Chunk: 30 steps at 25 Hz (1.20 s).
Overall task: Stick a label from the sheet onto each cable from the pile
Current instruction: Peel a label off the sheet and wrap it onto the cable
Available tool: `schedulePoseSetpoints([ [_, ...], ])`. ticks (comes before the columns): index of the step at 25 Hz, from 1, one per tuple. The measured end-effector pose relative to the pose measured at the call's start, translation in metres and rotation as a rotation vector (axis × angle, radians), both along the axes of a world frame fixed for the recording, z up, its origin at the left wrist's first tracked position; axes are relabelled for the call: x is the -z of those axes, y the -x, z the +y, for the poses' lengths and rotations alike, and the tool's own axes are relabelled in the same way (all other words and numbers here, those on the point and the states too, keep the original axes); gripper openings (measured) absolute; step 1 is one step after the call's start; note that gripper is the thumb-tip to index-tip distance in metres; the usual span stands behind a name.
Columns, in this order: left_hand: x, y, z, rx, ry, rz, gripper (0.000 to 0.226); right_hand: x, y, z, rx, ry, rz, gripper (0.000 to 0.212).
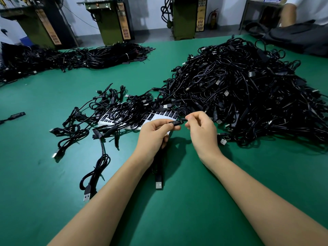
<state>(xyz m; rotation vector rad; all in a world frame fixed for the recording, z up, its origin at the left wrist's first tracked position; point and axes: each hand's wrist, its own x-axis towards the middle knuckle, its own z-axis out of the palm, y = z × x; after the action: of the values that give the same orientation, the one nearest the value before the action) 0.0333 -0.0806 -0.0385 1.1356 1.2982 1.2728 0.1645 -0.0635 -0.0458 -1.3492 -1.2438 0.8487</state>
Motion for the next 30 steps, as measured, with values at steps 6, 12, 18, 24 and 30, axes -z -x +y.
schedulePoseSetpoints([
  [6,-0.0016,-0.0003,-0.0024,0.01,-0.037,-0.003,0.013,0.0024,0.0017,-0.0004,-0.138,-0.022,-0.093,0.025],
  [12,-0.0008,-0.0017,-0.0032,0.034,-0.03,0.063,0.01,0.0028,0.0005,0.002,-0.193,-0.027,-0.033,0.029],
  [18,-0.0017,-0.0025,-0.0007,0.013,-0.009,0.051,0.015,0.0014,0.0007,0.0052,-0.191,0.037,0.029,0.042],
  [24,-0.0026,-0.001,-0.0027,0.041,-0.022,0.024,0.015,0.0044,-0.0023,0.004,-0.26,-0.02,-0.012,0.014],
  [30,-0.0031,0.0009,-0.0044,0.042,-0.035,0.016,0.017,0.0039,-0.0061,0.0038,-0.316,-0.069,0.093,0.015],
])
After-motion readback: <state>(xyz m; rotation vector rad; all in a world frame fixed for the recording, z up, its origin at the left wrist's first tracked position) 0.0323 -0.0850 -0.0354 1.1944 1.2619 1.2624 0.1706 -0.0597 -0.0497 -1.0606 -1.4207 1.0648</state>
